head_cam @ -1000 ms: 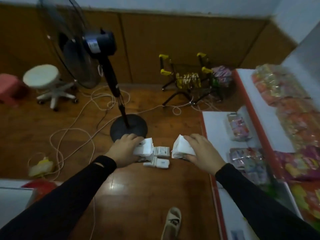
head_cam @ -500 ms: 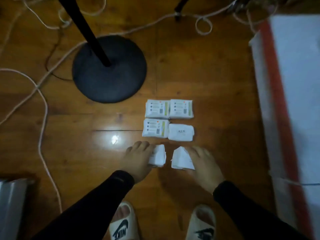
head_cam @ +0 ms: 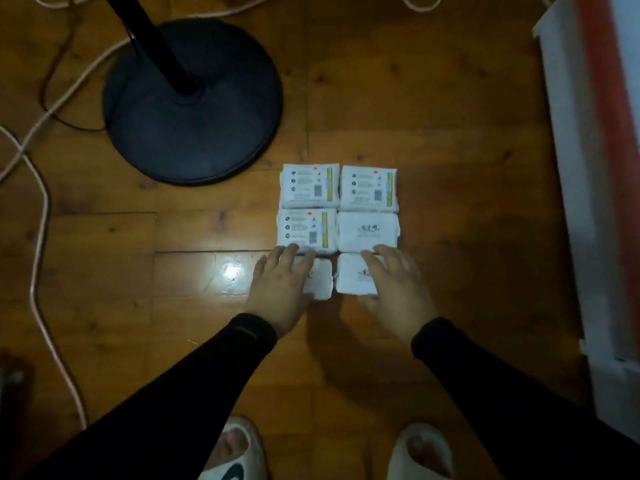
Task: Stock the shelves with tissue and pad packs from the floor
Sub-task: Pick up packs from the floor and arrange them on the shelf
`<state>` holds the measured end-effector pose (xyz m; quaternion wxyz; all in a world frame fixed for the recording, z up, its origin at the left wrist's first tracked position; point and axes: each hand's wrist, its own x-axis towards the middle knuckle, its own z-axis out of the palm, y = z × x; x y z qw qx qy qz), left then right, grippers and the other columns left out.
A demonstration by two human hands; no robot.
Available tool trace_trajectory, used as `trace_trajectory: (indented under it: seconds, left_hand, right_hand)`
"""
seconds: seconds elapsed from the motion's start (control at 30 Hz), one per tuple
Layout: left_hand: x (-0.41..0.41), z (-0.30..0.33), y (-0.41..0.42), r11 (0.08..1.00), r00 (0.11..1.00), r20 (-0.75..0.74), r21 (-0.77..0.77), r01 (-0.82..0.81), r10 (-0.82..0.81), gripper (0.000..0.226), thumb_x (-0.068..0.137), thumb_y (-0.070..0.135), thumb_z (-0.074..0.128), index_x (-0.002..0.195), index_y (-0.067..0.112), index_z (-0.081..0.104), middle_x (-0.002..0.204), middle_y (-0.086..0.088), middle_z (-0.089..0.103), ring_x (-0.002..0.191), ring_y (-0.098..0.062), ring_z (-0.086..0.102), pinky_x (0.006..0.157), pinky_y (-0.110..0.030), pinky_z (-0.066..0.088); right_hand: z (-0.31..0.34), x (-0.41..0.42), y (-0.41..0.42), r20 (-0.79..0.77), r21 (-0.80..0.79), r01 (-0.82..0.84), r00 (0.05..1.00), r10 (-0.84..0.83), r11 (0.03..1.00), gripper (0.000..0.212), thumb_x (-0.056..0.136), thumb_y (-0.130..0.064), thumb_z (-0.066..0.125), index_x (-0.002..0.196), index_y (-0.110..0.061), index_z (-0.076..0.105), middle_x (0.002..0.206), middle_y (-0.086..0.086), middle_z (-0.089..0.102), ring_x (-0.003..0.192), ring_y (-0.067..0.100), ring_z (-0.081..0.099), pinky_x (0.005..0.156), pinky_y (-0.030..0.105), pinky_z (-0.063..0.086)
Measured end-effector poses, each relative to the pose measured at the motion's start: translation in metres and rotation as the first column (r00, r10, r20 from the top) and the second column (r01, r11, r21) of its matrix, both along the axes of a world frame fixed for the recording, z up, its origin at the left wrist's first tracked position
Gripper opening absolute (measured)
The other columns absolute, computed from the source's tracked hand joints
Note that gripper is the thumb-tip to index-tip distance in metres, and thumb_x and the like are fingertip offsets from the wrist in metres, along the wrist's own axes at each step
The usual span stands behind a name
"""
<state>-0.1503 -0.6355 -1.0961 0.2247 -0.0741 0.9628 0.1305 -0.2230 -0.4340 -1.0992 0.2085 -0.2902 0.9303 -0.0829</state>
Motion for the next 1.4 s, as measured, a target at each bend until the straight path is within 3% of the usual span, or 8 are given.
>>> trace_trajectory:
  seconds: [0.2,0.37,0.47,0.6,0.8,0.93,1.17,1.4]
  left_hand:
    - [-0.042,0.167,0.001,0.998,0.998,-0.058,0.069,-0.009,0.013,0.054,0.094,0.044,0.046,0.142,0.02,0.037,0.143,-0.004,0.041,0.131,-0.026,0.033,0.105,-0.039,0.029]
    - [-0.095,0.375,0.01,0.992,0.953,-0.299,0.093,0.087,-0.056,0.051,0.094,0.048,0.043,0.132,0.015,0.051,0.129,-0.006,0.054,0.12,-0.028,0.046,0.099,-0.04,0.038]
    - [-0.117,0.515,0.023,0.985,0.863,-0.485,0.015,0.172,-0.143,0.055,0.093,0.053,0.039,0.129,0.015,0.055,0.127,-0.006,0.057,0.12,-0.029,0.049,0.101,-0.043,0.04]
    - [-0.125,0.692,0.045,0.981,0.705,-0.695,0.0,0.194,-0.139,0.052,0.094,0.052,0.041,0.129,0.016,0.055,0.127,-0.003,0.058,0.122,-0.025,0.048,0.101,-0.04,0.038]
    - [-0.094,0.878,0.088,0.949,0.473,-0.865,-0.013,0.316,-0.169,0.048,0.094,0.048,0.043,0.128,0.016,0.057,0.126,-0.002,0.059,0.121,-0.02,0.049,0.103,-0.036,0.037]
    - [-0.059,0.953,0.137,0.874,0.357,-0.905,-0.033,0.485,-0.233,0.051,0.094,0.052,0.04,0.13,0.019,0.055,0.127,-0.001,0.058,0.121,-0.018,0.048,0.103,-0.037,0.039]
    - [0.017,1.05,0.257,0.596,0.088,-0.949,-0.117,0.795,-0.304,0.055,0.093,0.051,0.04,0.126,0.011,0.059,0.123,-0.006,0.061,0.116,-0.022,0.051,0.099,-0.036,0.04]
    - [0.121,1.1,0.399,0.305,-0.076,-0.958,-0.162,0.938,-0.275,0.051,0.092,0.049,0.043,0.123,0.013,0.06,0.118,-0.004,0.062,0.111,-0.019,0.051,0.094,-0.029,0.037]
  right_hand:
    - [0.169,-0.019,0.016,0.046,-0.067,0.066,0.997,-0.063,0.996,0.061,0.085,-0.041,0.064,0.137,-0.015,0.046,0.139,0.01,0.045,0.127,0.03,0.043,0.103,0.04,0.036]
    - [0.377,-0.063,0.038,-0.1,-0.211,0.126,0.984,-0.15,0.969,0.059,0.091,-0.046,0.055,0.141,-0.017,0.04,0.146,0.006,0.037,0.134,0.026,0.034,0.109,0.04,0.034]
    - [0.513,-0.083,0.061,-0.261,-0.309,0.143,0.938,-0.228,0.94,0.06,0.091,-0.049,0.054,0.141,-0.019,0.041,0.145,0.006,0.038,0.135,0.024,0.034,0.11,0.039,0.034]
    - [0.686,-0.082,0.096,-0.448,-0.408,0.144,0.829,-0.335,0.901,0.057,0.093,-0.051,0.049,0.14,-0.019,0.043,0.142,0.004,0.041,0.133,0.019,0.034,0.107,0.034,0.033]
    - [0.886,-0.014,0.149,-0.701,-0.43,0.173,0.555,-0.449,0.886,0.056,0.093,-0.049,0.041,0.139,-0.017,0.043,0.143,0.006,0.042,0.132,0.022,0.037,0.11,0.035,0.028]
    - [0.968,0.07,0.188,-0.771,-0.462,0.262,0.354,-0.529,0.847,0.053,0.091,-0.045,0.044,0.132,-0.013,0.05,0.136,0.013,0.049,0.123,0.029,0.045,0.103,0.04,0.037]
    - [1.059,0.24,0.271,-0.825,-0.482,0.466,0.045,-0.564,0.742,0.055,0.092,-0.048,0.044,0.132,-0.011,0.052,0.137,0.011,0.049,0.126,0.028,0.044,0.108,0.039,0.033]
    - [1.089,0.414,0.361,-0.798,-0.524,0.683,-0.185,-0.573,0.509,0.056,0.093,-0.052,0.041,0.136,-0.017,0.049,0.141,0.006,0.046,0.131,0.024,0.04,0.107,0.041,0.036]
